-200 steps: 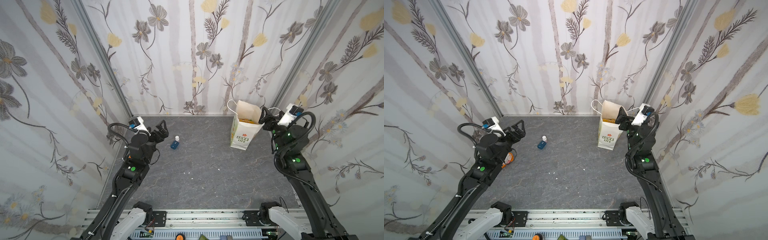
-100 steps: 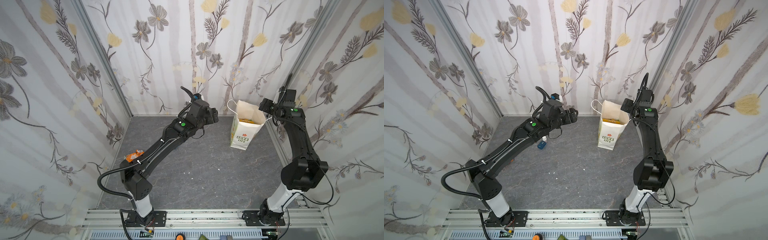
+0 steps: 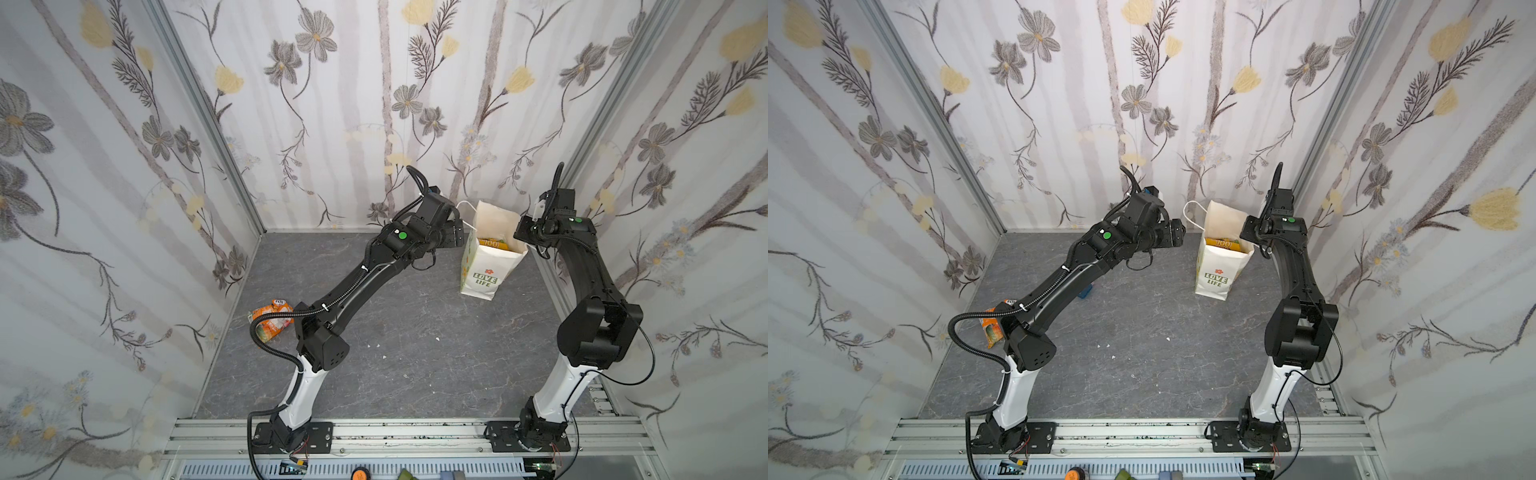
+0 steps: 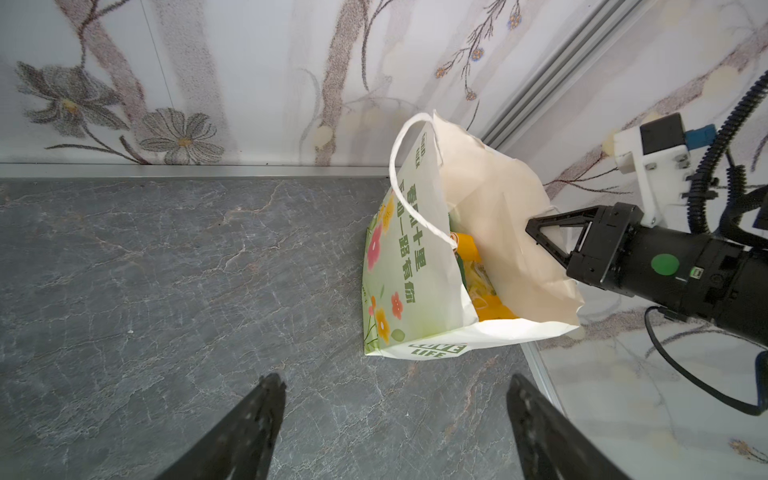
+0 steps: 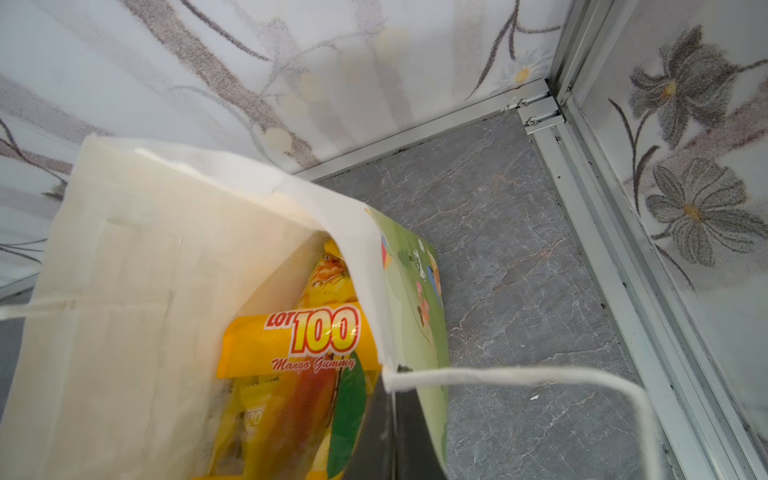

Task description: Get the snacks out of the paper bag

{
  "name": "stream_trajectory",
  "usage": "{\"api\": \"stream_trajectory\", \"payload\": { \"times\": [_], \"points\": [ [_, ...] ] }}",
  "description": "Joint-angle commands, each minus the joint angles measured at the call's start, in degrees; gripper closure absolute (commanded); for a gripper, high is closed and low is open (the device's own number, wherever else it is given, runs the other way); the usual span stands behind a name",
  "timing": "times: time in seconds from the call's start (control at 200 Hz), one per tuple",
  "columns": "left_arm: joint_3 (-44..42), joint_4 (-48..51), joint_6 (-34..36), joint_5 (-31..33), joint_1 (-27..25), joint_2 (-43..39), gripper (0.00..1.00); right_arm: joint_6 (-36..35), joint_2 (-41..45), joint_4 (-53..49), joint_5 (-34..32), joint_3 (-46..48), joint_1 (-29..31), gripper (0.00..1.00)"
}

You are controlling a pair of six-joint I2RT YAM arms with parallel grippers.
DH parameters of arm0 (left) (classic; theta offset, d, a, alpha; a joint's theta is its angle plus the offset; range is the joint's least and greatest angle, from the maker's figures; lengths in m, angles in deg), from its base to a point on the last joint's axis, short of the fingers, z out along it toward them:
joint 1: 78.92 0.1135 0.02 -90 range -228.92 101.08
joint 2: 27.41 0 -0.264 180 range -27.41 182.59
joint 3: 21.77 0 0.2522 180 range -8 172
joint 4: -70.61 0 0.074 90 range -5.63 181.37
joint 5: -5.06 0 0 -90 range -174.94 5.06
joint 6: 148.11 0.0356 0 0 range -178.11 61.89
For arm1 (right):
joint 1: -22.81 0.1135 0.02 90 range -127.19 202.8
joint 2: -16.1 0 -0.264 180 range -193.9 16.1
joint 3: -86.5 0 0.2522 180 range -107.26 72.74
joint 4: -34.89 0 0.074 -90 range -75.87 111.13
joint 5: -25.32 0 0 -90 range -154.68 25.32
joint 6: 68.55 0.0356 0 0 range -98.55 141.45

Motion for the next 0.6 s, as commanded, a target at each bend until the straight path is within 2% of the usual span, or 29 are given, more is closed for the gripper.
{"api": "stream_trajectory", "payload": {
  "times": [0.0,0.225,0.45,0.595],
  "points": [
    [0.71,1.40,0.11,0.74,-0.04,0.38,0.17,-0.31,3.65,1.16,4.67,4.10,1.09,1.00],
    [0.75,0.94,1.65,0.53,-0.43,0.13,0.19,1.40,15.69,6.62,7.64,17.85,3.18,1.00],
    [1.13,-2.26,7.30,-4.94,-2.06,1.06,0.24,2.53,28.23,10.06,6.38,30.99,4.83,1.00],
    [3.94,-2.27,11.09,-5.40,-2.96,3.69,0.26,3.53,35.02,11.07,4.94,37.09,6.84,1.00]
  ]
}}
